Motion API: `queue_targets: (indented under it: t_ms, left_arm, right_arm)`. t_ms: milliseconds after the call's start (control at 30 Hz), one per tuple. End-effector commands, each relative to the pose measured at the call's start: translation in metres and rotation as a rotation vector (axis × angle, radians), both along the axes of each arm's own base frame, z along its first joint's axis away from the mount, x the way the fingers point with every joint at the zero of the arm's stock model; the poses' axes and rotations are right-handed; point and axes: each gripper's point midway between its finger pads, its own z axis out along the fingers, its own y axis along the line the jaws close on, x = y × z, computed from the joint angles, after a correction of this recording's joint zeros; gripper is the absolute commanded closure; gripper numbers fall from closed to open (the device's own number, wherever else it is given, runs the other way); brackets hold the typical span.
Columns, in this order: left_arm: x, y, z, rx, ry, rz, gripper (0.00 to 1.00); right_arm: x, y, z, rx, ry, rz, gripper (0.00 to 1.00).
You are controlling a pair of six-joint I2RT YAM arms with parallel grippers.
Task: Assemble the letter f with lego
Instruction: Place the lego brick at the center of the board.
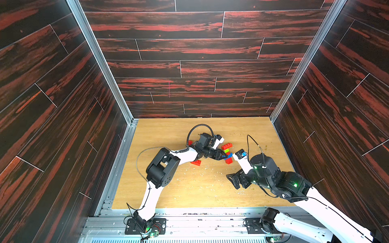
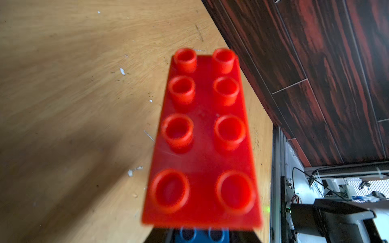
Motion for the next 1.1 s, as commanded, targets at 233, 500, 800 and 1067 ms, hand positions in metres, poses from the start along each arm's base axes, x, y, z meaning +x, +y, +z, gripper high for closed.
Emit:
queue_targets:
  t_ms: [233, 500, 800, 1067]
  left_arm:
    - [0.022, -0.029, 0.008, -0.039, 0.102, -0.022, 0.74]
    - [0.04, -0.049, 0.003, -0.042, 0.175, -0.042, 0.74]
    - [0.055, -0.058, 0.001, -0.051, 0.231, -0.033, 0.73]
    - [0.061, -0.059, 0.0, -0.081, 0.291, -0.03, 0.74]
  right_arm:
    - [0.0, -0.009, 0.001, 0.006, -0.006, -0.047, 0.02]
    - [0.0, -0.014, 0.003, -0.002, -0.009, -0.066, 0.02]
    - [0.003, -0.017, 0.005, -0.002, -0.022, -0.095, 0.02]
    - [0.006, -0.01, 0.005, -0.008, -0.016, -0.081, 0.02]
